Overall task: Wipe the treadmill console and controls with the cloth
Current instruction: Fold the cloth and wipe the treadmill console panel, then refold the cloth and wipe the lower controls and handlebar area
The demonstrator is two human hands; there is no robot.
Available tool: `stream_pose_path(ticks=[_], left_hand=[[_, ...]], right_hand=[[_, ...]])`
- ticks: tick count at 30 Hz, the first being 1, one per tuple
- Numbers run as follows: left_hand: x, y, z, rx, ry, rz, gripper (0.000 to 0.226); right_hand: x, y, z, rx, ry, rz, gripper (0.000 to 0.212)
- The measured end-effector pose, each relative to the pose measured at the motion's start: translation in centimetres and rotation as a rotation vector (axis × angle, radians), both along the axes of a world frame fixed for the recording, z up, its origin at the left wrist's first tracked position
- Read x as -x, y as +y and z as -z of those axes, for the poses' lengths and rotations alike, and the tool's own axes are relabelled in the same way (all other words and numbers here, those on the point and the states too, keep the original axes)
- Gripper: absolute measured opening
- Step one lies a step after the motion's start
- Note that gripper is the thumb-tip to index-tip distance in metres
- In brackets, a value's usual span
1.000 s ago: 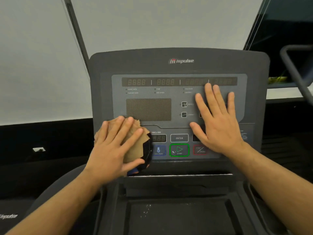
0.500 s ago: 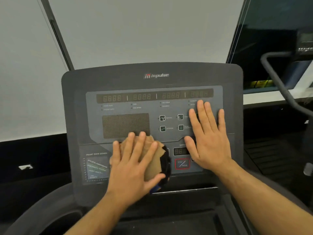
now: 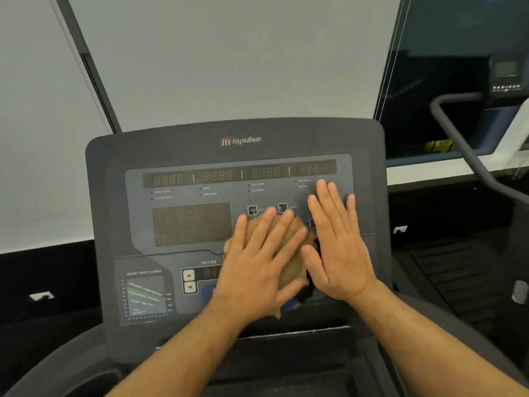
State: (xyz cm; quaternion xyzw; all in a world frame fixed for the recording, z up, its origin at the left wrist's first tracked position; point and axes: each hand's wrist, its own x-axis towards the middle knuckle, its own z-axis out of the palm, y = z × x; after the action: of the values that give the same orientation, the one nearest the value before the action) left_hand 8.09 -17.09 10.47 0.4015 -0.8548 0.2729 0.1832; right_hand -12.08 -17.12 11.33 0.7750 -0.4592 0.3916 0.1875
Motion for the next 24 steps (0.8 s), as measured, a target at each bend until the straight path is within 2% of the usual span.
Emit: stream_pose_path(ticks=[3, 5, 7, 9, 11, 13, 20, 24], left_hand=[[1.0, -3.6, -4.7, 0.025, 0.059, -0.089, 0.084], [1.0, -4.5, -6.5, 0.025, 0.108, -0.154, 0.084], [0.8, -4.6, -7.1, 0.016, 0.160, -0.111, 0.074], [0.3, -4.2, -6.9, 0.003, 0.345, -0.068, 0.065], [-0.5, -3.5, -5.8, 0.049, 0.614, -0.236, 0.061], [-1.0, -2.7, -4.5, 0.073, 0.771, -0.413, 0.059], [-0.2, -1.1, -5.5, 0.168, 0.830, -0.369, 0.017], [0.0, 2.6, -6.2, 0.083, 0.953, -0.251, 0.013]], right_hand=[[0.3, 0.1, -0.3, -0.070, -0.133, -0.050, 0.067], [0.2, -0.1, -0.3, -0.087, -0.137, -0.003, 0.059], [-0.5, -0.4, -0.2, -0.079, -0.132, 0.073, 0.055], [-1.8, -0.8, -0.6, -0.079, -0.174, 0.147, 0.053], [-3.2, -1.2, -0.9, -0.076, -0.218, 0.204, 0.049], [-4.3, -1.3, -1.2, -0.075, -0.265, 0.222, 0.041], [-6.1, 0.4, -2.8, -0.114, -0.430, 0.093, 0.004], [-6.7, 3.6, -3.4, -0.106, -0.594, -0.025, 0.006]])
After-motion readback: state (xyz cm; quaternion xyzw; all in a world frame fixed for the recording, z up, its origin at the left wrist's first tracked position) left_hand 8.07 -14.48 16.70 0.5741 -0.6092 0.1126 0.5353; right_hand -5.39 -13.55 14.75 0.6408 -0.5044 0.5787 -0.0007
